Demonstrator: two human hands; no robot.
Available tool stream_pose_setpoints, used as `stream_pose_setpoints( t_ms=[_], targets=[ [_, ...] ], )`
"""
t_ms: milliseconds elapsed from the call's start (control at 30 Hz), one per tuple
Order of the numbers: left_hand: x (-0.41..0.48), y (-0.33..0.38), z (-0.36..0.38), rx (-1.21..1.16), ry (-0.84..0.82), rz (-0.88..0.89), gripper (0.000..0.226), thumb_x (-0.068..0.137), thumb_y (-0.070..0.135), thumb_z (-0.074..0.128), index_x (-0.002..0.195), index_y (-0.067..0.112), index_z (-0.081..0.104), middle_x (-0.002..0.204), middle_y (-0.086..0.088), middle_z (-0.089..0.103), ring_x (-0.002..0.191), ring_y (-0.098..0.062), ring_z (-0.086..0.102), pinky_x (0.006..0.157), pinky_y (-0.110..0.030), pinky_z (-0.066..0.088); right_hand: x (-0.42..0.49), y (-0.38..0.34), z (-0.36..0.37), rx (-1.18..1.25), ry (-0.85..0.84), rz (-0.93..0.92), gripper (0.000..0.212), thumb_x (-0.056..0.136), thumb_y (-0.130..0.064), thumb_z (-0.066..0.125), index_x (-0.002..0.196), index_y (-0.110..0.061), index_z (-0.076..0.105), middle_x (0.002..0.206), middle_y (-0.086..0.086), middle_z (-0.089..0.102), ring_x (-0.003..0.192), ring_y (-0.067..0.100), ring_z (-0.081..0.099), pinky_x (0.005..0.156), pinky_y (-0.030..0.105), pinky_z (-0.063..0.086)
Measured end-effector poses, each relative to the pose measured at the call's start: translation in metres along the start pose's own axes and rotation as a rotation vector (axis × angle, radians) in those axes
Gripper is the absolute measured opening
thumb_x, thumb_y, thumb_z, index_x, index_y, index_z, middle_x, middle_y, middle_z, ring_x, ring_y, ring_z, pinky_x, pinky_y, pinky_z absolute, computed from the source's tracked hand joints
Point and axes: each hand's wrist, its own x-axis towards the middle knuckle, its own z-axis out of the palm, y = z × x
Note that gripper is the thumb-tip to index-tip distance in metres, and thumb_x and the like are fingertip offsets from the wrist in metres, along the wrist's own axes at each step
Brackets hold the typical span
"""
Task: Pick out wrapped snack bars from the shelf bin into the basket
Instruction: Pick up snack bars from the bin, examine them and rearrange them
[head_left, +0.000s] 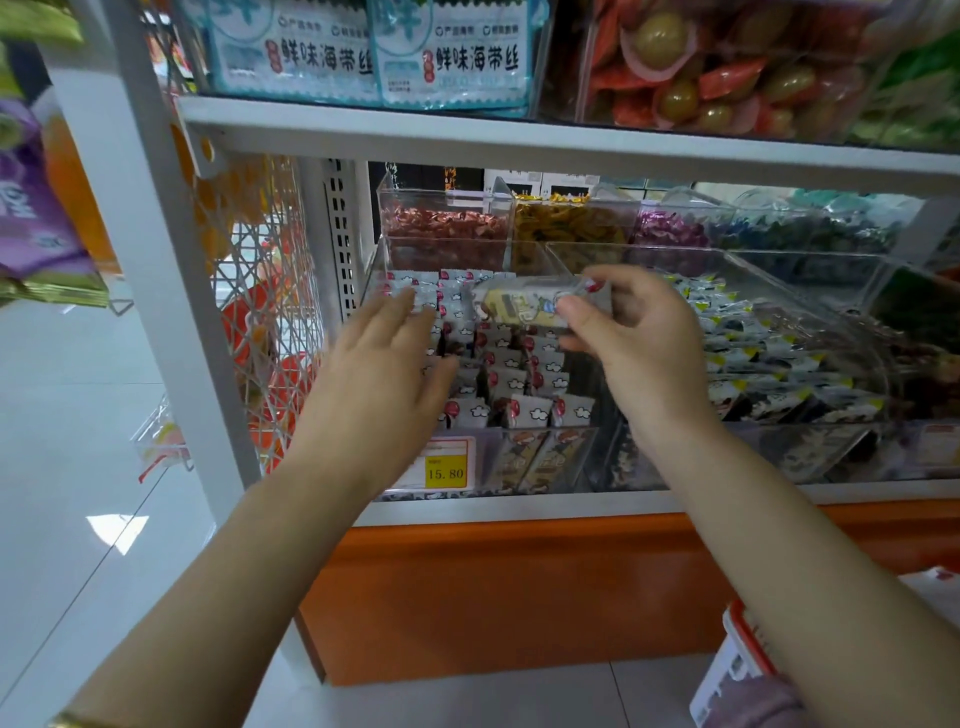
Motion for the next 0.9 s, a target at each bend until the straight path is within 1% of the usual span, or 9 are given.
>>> stream_pose_setpoints(
  t_ms=[100, 233, 400, 533, 600, 667, 767, 833, 900],
  targets=[
    [-0.003, -0.002, 0.010, 0.254, -0.157, 0.064, 0.072, 0.089, 0.055, 0.006, 0.149, 0.016, 0.015, 0.158, -0.006, 0.010, 0.146, -0.020, 0.000, 0.115, -0.038, -0.009, 0.019, 0.002, 0.015, -0.187, -0.054, -0.081, 0.024, 0.085, -0.018, 0.066, 0.106, -0.010, 0.057, 0.102, 0.005, 0.065, 0.089, 0.021, 0.065, 0.080, 0.039, 0.055],
    [-0.006, -0.004, 0.015, 0.450, -0.218, 0.100, 0.086, 0.079, 0.058, -0.019, 0.150, 0.016, 0.007, 0.158, -0.006, 0.010, 0.146, -0.020, 0.001, 0.115, -0.047, -0.014, 0.044, 0.004, 0.030, -0.492, -0.197, -0.250, 0.027, 0.087, -0.023, 0.065, 0.109, -0.009, 0.059, 0.100, 0.000, 0.060, 0.093, 0.012, 0.054, 0.069, 0.022, 0.037],
    [-0.004, -0.002, 0.018, 0.501, -0.245, 0.096, 0.090, 0.077, 0.057, -0.021, 0.149, 0.015, 0.011, 0.157, -0.006, 0.016, 0.146, -0.021, 0.006, 0.114, -0.049, -0.015, 0.061, 0.006, 0.052, -0.693, -0.413, -0.339, 0.034, 0.085, -0.028, 0.066, 0.114, -0.011, 0.059, 0.114, 0.005, 0.056, 0.096, 0.013, 0.048, 0.074, 0.025, 0.031],
    [-0.003, -0.001, 0.017, 0.492, -0.247, 0.102, 0.090, 0.076, 0.057, -0.020, 0.149, 0.015, 0.012, 0.157, -0.007, 0.017, 0.145, -0.021, 0.007, 0.113, -0.049, -0.018, 0.066, 0.009, 0.064, -0.826, -0.535, -0.315, 0.033, 0.084, -0.033, 0.067, 0.110, -0.013, 0.062, 0.112, 0.003, 0.061, 0.102, 0.019, 0.054, 0.083, 0.030, 0.042],
    [-0.003, -0.001, 0.016, 0.487, -0.237, 0.105, 0.088, 0.078, 0.057, -0.018, 0.149, 0.016, 0.011, 0.156, -0.007, 0.019, 0.145, -0.021, 0.008, 0.112, -0.048, -0.018, 0.062, 0.015, 0.070, -0.968, -0.684, -0.337, 0.022, 0.090, -0.032, 0.058, 0.103, -0.016, 0.067, 0.105, 0.000, 0.065, 0.103, 0.020, 0.054, 0.091, 0.039, 0.043],
    [-0.003, -0.001, 0.016, 0.484, -0.233, 0.109, 0.088, 0.078, 0.058, -0.016, 0.149, 0.016, 0.013, 0.156, -0.007, 0.020, 0.145, -0.021, 0.009, 0.111, -0.047, -0.019, 0.062, 0.019, 0.074, -1.097, -0.791, -0.340, 0.024, 0.095, -0.027, 0.046, 0.104, -0.023, 0.068, 0.111, -0.003, 0.064, 0.114, 0.021, 0.046, 0.099, 0.044, 0.036],
    [-0.003, -0.001, 0.014, 0.464, -0.222, 0.104, 0.087, 0.079, 0.059, -0.013, 0.148, 0.015, 0.017, 0.155, -0.006, 0.021, 0.145, -0.021, 0.010, 0.111, -0.044, -0.019, 0.073, 0.016, 0.074, -0.962, -0.741, -0.258, 0.025, 0.093, -0.016, 0.045, 0.104, -0.024, 0.066, 0.111, -0.003, 0.064, 0.115, 0.019, 0.050, 0.101, 0.042, 0.036],
    [-0.002, 0.000, 0.013, 0.449, -0.217, 0.096, 0.086, 0.080, 0.059, -0.010, 0.148, 0.015, 0.020, 0.155, -0.006, 0.022, 0.144, -0.021, 0.010, 0.112, -0.044, -0.018, 0.083, 0.014, 0.073, -0.764, -0.604, -0.203, 0.022, 0.091, -0.007, 0.048, 0.098, -0.017, 0.066, 0.099, -0.002, 0.065, 0.101, 0.018, 0.060, 0.091, 0.038, 0.046],
    [-0.002, 0.000, 0.013, 0.448, -0.215, 0.091, 0.084, 0.082, 0.058, -0.008, 0.147, 0.014, 0.021, 0.155, -0.006, 0.021, 0.144, -0.021, 0.010, 0.112, -0.044, -0.017, 0.092, 0.017, 0.076, -0.739, -0.491, -0.226, 0.019, 0.090, -0.005, 0.051, 0.098, -0.015, 0.066, 0.101, 0.000, 0.066, 0.097, 0.016, 0.060, 0.087, 0.035, 0.048]
  ],
)
